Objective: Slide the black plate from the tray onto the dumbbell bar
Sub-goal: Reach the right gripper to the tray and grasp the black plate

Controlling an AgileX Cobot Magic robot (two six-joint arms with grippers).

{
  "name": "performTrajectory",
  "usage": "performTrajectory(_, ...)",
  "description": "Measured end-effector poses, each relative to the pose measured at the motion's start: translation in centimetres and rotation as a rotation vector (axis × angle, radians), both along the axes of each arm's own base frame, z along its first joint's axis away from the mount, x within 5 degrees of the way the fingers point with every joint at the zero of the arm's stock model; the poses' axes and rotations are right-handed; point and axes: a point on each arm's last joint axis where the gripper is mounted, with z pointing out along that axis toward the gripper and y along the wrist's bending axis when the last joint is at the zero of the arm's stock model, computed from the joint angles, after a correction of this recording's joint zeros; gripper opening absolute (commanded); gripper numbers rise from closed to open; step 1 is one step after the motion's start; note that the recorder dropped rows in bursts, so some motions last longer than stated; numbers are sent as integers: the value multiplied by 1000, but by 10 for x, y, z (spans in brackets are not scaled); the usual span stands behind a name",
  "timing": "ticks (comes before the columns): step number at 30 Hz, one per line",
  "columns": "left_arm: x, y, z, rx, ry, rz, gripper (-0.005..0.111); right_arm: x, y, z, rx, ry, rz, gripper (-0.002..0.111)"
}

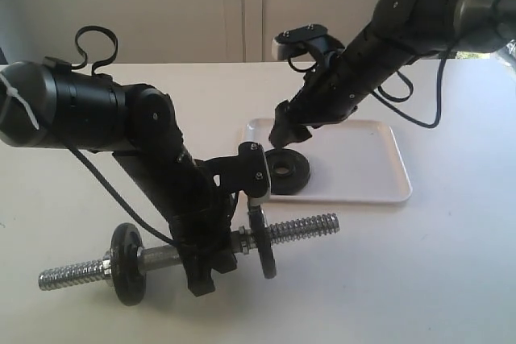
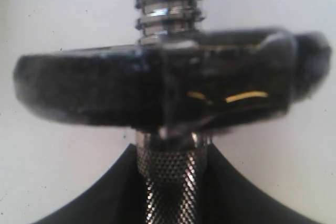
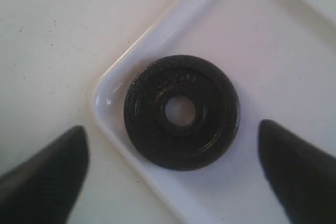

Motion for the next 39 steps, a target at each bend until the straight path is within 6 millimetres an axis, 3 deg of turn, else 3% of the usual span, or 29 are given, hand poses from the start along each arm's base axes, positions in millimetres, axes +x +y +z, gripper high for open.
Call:
performTrajectory(3,0,0,0,0,0,0,0,1,1,-11,-16,22,26,105)
performTrajectory(12,0,0,0,0,0,0,0,-6,20,-15,-130,-61,174,105)
performTrajectory(17,0,0,0,2,3,-1,0,-7,31,-17,-178,-110,152,105)
performTrajectory(25,0,0,0,2,3,-1,0,-1,32,-47,-227,-59,143,105)
performTrajectory(39,-1,0,0,3,5,-2,0,3,40,-73,-232,-58,125,105)
